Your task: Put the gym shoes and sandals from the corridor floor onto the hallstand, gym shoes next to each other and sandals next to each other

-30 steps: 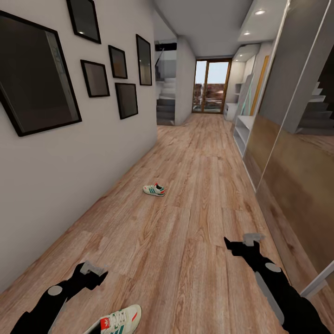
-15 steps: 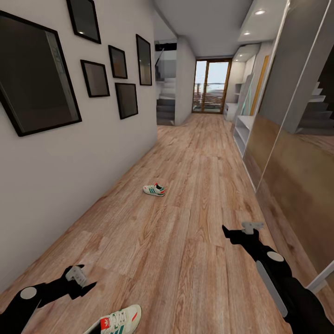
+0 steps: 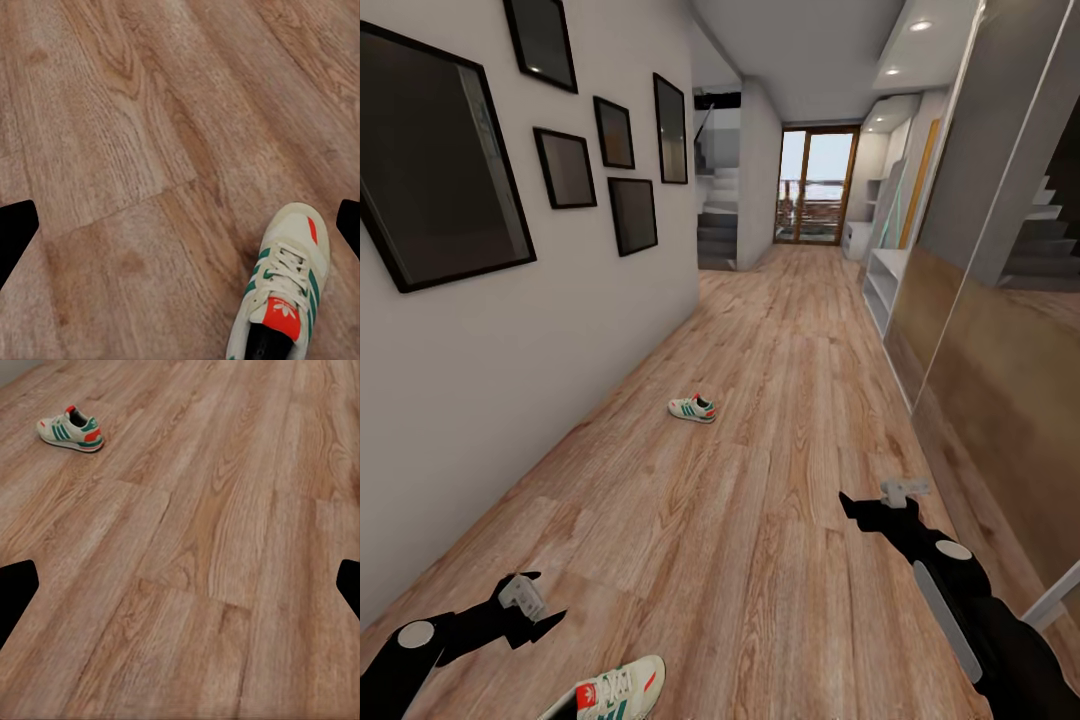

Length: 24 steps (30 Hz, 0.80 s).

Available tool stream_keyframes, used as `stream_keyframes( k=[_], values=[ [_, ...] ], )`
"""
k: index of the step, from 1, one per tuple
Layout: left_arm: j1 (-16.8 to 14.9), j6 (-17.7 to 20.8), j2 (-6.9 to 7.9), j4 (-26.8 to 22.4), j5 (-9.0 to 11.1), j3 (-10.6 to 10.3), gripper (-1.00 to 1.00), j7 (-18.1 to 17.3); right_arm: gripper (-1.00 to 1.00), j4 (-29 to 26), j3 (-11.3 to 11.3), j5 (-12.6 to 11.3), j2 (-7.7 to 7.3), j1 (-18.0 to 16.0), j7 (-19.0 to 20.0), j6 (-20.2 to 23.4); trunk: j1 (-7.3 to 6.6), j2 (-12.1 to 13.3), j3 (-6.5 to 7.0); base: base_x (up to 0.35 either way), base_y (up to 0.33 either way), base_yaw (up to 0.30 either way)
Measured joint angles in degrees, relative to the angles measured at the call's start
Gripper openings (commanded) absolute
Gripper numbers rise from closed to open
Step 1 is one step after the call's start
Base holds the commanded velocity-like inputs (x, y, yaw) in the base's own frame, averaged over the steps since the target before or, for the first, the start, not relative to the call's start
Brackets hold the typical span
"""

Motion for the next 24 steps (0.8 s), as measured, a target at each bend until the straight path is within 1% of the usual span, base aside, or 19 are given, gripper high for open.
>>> stream_keyframes(
  k=[10,15,24],
  values=[
    [0.0,-0.2,-0.12,-0.1,0.1,0.0,1.0,0.0,1.0,0.0,-0.1,0.0,-0.18,0.0,0.0,0.3,2.2,-4.0,-1.8,0.0,0.0,0.0],
    [0.0,-0.7,-0.21,0.0,0.1,0.0,1.0,0.0,1.0,0.0,-0.2,0.0,-1.09,0.0,0.0,0.3,3.3,-6.0,-2.69,0.0,0.0,0.0],
    [0.0,-1.0,-0.25,0.3,-0.4,-0.5,1.0,0.0,1.0,0.2,-0.2,0.0,-1.61,0.0,0.0,0.3,5.27,-9.6,-4.31,0.0,0.0,0.0]
  ],
)
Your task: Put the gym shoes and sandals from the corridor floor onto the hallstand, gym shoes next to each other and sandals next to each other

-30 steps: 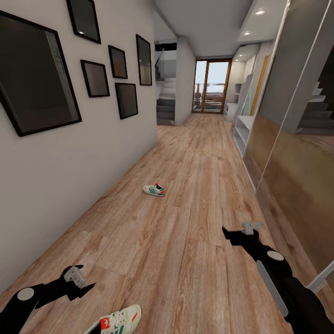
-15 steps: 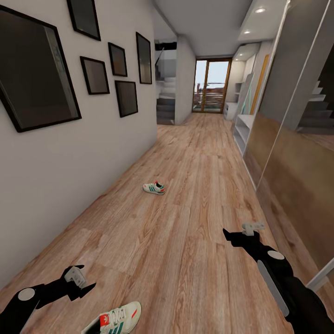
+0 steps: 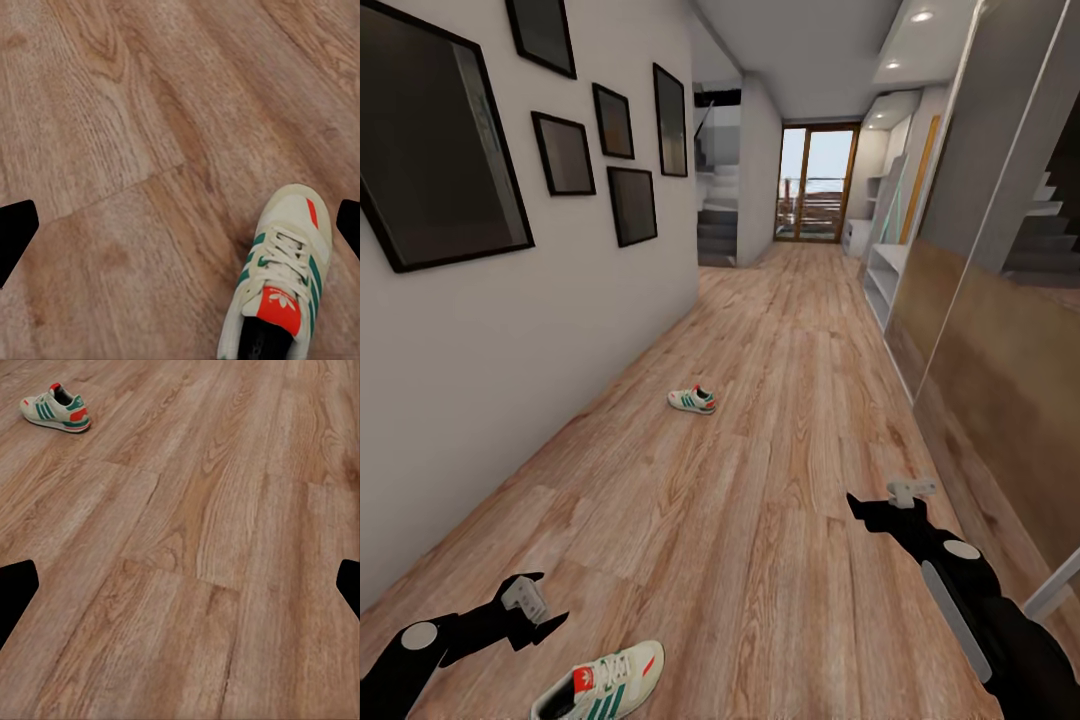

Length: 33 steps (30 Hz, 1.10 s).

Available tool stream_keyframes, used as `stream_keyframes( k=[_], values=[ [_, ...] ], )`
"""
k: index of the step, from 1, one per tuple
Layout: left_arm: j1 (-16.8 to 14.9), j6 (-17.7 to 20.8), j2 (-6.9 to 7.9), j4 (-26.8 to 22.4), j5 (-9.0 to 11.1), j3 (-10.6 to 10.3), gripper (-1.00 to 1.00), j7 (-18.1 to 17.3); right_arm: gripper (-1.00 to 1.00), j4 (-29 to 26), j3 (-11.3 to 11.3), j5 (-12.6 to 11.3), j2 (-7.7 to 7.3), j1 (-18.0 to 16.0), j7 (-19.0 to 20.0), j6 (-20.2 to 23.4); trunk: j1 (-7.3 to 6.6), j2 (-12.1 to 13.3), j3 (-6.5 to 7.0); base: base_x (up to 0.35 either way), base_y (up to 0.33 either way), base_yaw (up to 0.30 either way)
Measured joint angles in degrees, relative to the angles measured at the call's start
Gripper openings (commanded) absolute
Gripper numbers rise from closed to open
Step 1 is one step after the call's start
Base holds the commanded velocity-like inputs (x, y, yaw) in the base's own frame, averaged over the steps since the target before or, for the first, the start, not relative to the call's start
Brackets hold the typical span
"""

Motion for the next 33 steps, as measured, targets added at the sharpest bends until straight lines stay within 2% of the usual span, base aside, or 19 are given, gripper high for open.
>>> stream_keyframes(
  k=[7,19,23,28,33],
  values=[
    [0.0,-1.4,0.13,0.1,-0.9,-0.2,1.0,-0.1,1.0,0.1,0.0,0.0,-0.04,0.0,0.0,0.0,1.53,-2.8,-1.26,0.0,0.0,0.0],
    [0.0,-3.0,0.5,0.2,-5.8,-0.2,1.0,-0.7,1.0,0.2,0.1,0.0,-0.05,0.0,-0.1,0.0,1.85,-3.0,-3.92,0.0,0.0,0.0],
    [0.0,-3.1,0.66,0.2,-6.4,-0.1,1.0,-2.6,1.0,0.2,0.1,0.0,-0.05,0.0,-0.1,0.0,1.95,-3.0,-4.8,0.0,0.0,0.0],
    [-0.1,-3.1,1.23,0.2,-6.8,0.0,1.0,-7.3,1.0,0.2,0.1,0.0,-0.04,0.0,-0.2,0.0,2.08,-3.1,-5.91,0.0,0.0,0.0],
    [-0.1,-3.0,1.56,0.1,-6.9,0.3,1.0,-10.3,1.0,0.1,0.1,0.0,-0.02,0.0,-0.2,0.0,2.21,-3.2,-7.02,0.0,0.0,0.0]
  ],
)
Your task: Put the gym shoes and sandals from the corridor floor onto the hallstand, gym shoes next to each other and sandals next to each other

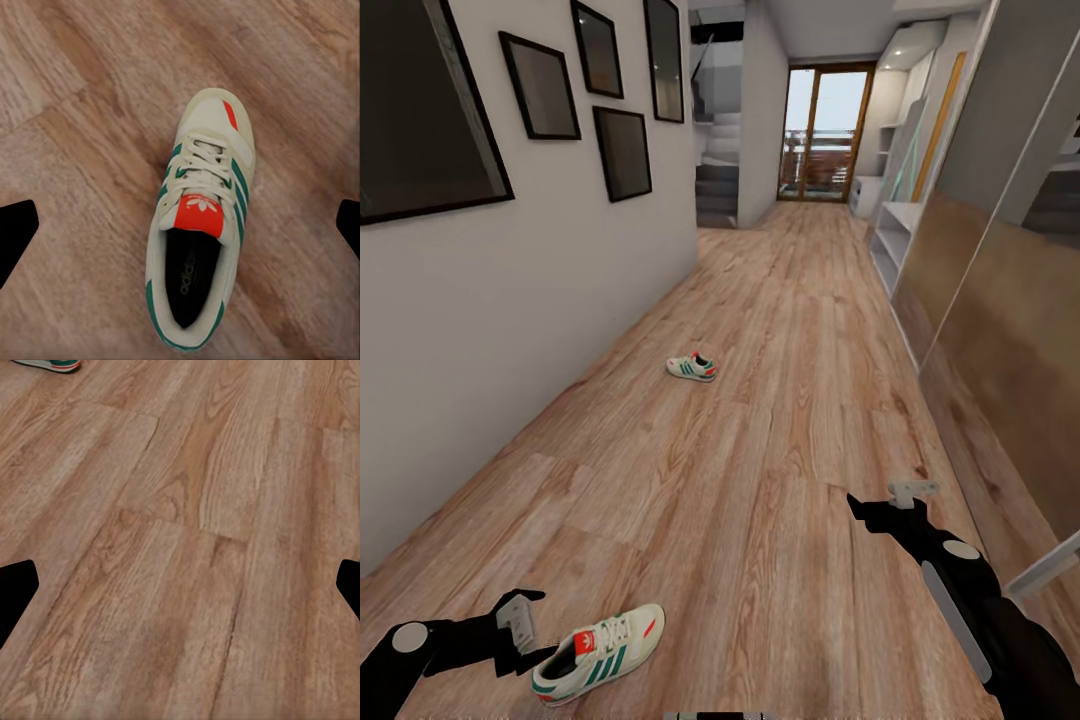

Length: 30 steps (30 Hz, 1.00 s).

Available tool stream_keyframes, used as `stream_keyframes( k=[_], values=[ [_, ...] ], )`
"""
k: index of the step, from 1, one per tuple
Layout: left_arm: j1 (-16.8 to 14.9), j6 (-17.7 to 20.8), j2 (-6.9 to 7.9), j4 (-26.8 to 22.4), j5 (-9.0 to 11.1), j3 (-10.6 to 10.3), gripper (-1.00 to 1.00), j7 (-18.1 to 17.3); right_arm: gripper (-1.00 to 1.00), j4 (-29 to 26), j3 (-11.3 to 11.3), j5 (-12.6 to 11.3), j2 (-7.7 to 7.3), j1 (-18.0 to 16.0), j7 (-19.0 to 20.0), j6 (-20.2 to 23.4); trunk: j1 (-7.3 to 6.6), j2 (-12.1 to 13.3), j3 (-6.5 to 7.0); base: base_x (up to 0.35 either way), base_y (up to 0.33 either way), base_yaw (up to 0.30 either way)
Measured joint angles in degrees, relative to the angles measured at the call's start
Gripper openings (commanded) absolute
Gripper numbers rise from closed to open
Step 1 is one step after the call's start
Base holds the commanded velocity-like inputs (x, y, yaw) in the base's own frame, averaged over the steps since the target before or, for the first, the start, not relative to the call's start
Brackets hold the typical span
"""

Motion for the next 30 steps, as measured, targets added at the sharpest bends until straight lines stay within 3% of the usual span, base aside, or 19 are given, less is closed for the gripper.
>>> stream_keyframes(
  k=[12,19,30],
  values=[
    [-0.1,0.7,0.04,0.0,0.2,0.3,1.0,-3.4,1.0,-0.2,0.1,0.2,-0.01,0.0,-0.1,0.0,0.0,0.0,-0.65,0.0,0.0,0.0],
    [-0.1,1.6,-0.33,0.0,0.7,0.7,1.0,-3.9,1.0,-0.2,-0.5,2.4,0.01,0.1,0.0,0.0,0.0,0.0,-0.95,0.0,0.0,0.0],
    [-0.1,3.7,-0.51,0.0,1.3,4.2,1.0,-3.6,1.0,-0.2,-1.4,3.1,0.05,0.1,0.0,0.0,0.0,0.0,-1.01,0.0,0.0,0.0]
  ],
)
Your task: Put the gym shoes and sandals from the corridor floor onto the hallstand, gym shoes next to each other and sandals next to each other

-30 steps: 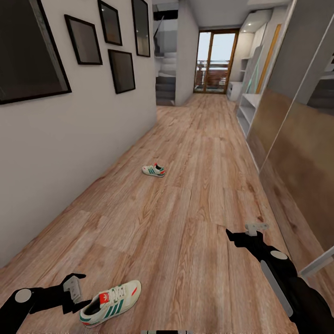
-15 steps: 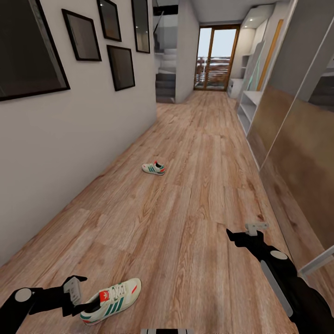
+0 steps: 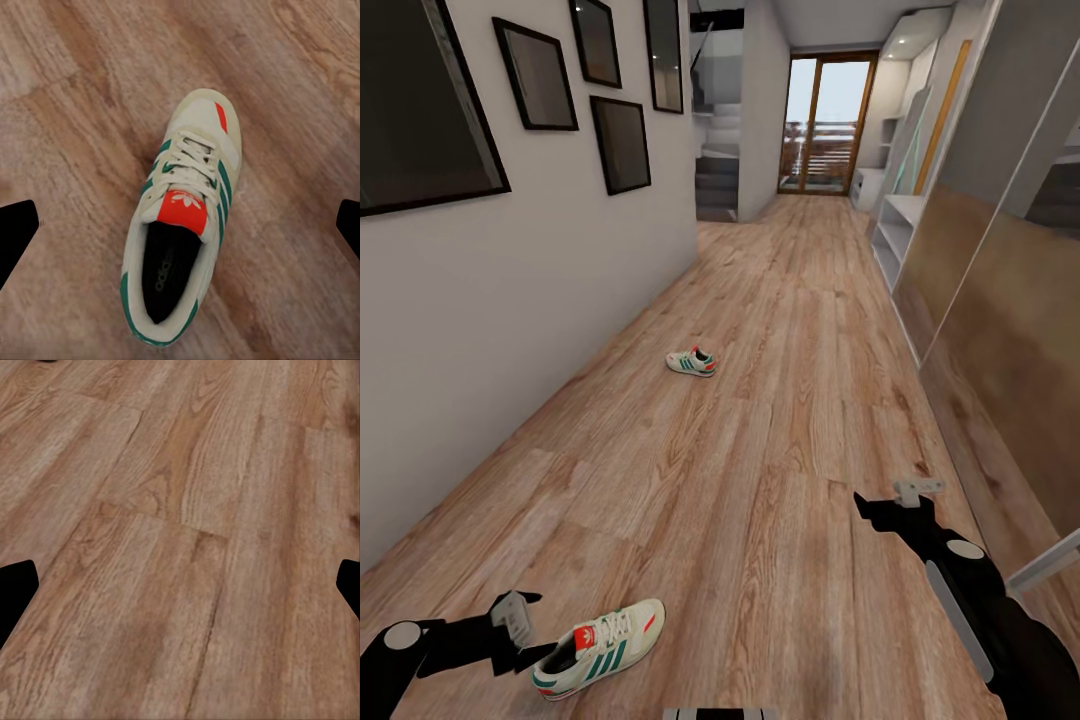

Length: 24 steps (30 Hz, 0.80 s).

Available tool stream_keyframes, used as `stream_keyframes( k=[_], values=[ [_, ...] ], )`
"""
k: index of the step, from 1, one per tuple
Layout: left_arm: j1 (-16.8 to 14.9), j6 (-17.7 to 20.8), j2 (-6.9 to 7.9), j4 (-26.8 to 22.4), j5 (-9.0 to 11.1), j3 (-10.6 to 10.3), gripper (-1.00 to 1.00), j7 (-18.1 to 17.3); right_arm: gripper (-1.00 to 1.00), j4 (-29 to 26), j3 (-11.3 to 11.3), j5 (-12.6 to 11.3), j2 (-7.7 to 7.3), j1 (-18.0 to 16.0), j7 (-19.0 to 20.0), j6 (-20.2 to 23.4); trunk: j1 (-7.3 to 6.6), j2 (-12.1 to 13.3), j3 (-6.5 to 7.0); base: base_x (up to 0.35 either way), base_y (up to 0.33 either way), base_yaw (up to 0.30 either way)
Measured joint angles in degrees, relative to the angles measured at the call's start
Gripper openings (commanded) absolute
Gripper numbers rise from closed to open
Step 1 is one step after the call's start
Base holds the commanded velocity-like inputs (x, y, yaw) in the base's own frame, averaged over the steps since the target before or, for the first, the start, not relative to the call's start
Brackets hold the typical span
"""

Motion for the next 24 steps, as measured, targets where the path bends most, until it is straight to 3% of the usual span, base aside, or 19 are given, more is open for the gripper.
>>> stream_keyframes(
  k=[7,17,24],
  values=[
    [0.0,0.2,-0.05,0.0,0.1,3.5,1.0,0.1,1.0,0.0,-0.1,0.1,0.0,0.0,0.0,0.0,0.0,0.0,0.0,0.0,0.0,0.0],
    [-0.2,-2.2,3.19,0.0,-3.2,3.5,1.0,-0.7,1.0,-2.2,-0.6,0.2,0.2,-1.6,0.0,1.1,0.0,0.0,0.0,0.0,0.0,0.0],
    [-0.6,-1.5,2.9,-2.2,-5.4,3.3,1.0,-1.2,1.0,-3.8,-1.3,0.2,-0.23,-1.7,0.0,1.0,0.0,0.0,0.0,0.0,0.0,0.0]
  ],
)
